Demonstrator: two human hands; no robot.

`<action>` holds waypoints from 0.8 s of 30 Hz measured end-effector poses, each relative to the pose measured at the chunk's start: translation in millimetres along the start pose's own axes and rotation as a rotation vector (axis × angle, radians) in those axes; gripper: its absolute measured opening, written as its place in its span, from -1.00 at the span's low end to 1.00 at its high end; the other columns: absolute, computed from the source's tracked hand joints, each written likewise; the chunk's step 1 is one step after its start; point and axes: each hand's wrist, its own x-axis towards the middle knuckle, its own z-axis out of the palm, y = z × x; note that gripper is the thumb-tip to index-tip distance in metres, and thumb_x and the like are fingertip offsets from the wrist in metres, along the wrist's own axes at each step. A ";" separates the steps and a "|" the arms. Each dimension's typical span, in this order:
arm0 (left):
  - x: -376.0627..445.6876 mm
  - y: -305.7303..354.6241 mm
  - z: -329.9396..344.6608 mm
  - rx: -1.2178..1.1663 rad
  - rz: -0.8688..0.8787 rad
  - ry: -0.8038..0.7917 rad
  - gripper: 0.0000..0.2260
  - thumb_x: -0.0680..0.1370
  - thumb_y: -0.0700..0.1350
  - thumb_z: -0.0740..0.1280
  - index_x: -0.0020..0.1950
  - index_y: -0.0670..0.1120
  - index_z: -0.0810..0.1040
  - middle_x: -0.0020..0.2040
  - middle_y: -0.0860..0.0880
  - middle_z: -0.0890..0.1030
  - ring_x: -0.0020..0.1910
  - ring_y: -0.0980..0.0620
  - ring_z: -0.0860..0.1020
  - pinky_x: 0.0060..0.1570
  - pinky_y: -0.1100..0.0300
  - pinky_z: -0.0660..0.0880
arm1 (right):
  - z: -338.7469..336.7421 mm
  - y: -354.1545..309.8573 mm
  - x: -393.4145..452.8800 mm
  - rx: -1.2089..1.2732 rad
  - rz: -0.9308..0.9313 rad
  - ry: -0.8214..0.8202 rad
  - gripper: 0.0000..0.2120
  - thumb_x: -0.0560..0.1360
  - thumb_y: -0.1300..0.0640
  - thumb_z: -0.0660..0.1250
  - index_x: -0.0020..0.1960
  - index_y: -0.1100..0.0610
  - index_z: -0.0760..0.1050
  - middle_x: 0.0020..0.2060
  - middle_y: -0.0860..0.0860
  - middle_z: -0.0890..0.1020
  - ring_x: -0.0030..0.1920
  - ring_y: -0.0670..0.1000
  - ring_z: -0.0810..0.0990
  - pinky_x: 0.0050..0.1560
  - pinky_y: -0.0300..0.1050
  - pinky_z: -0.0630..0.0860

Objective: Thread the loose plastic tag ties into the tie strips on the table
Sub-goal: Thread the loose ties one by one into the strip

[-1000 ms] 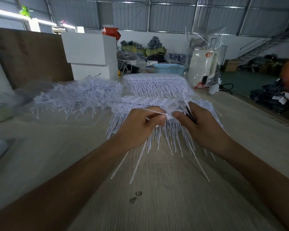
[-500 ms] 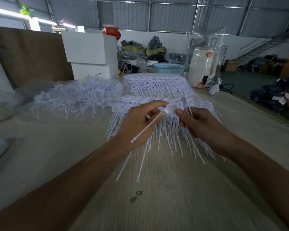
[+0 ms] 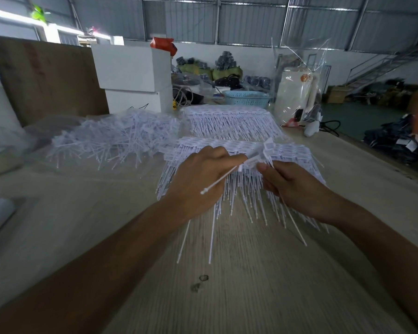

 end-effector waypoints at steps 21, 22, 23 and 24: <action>-1.7 12.2 1.1 -0.222 -0.243 0.049 -0.77 0.53 0.01 0.42 0.16 0.10 0.50 0.02 0.08 0.63 0.04 0.02 0.59 0.01 -0.06 0.54 | -3.5 -12.4 -1.6 0.262 0.230 0.147 -0.69 0.66 0.09 0.22 -0.18 0.18 0.58 -0.55 -0.12 0.38 -0.55 -0.17 0.31 -0.52 -0.34 0.24; -0.7 14.2 1.1 -0.248 -0.253 0.058 -0.77 0.52 0.01 0.44 0.12 0.11 0.47 0.01 0.11 0.63 0.04 0.06 0.59 0.00 -0.05 0.54 | -1.5 -14.4 -2.3 0.324 0.264 0.148 -0.69 0.67 0.08 0.22 -0.17 0.17 0.58 -0.54 -0.09 0.36 -0.55 -0.14 0.27 -0.53 -0.30 0.21; 0.1 16.2 1.0 -0.266 -0.258 0.065 -0.77 0.52 0.01 0.45 0.10 0.12 0.45 0.01 0.13 0.62 0.04 0.09 0.59 0.00 -0.04 0.54 | 0.6 -16.4 -3.0 0.381 0.297 0.134 -0.69 0.67 0.06 0.21 -0.17 0.16 0.58 -0.54 -0.08 0.33 -0.54 -0.12 0.25 -0.54 -0.28 0.18; 0.5 17.9 1.1 -0.278 -0.259 0.063 -0.76 0.51 0.01 0.45 0.08 0.13 0.44 0.01 0.14 0.62 0.04 0.11 0.59 0.00 -0.03 0.55 | 2.5 -18.5 -3.9 0.441 0.326 0.111 -0.68 0.66 0.03 0.22 -0.17 0.16 0.56 -0.54 -0.08 0.32 -0.54 -0.11 0.23 -0.55 -0.27 0.17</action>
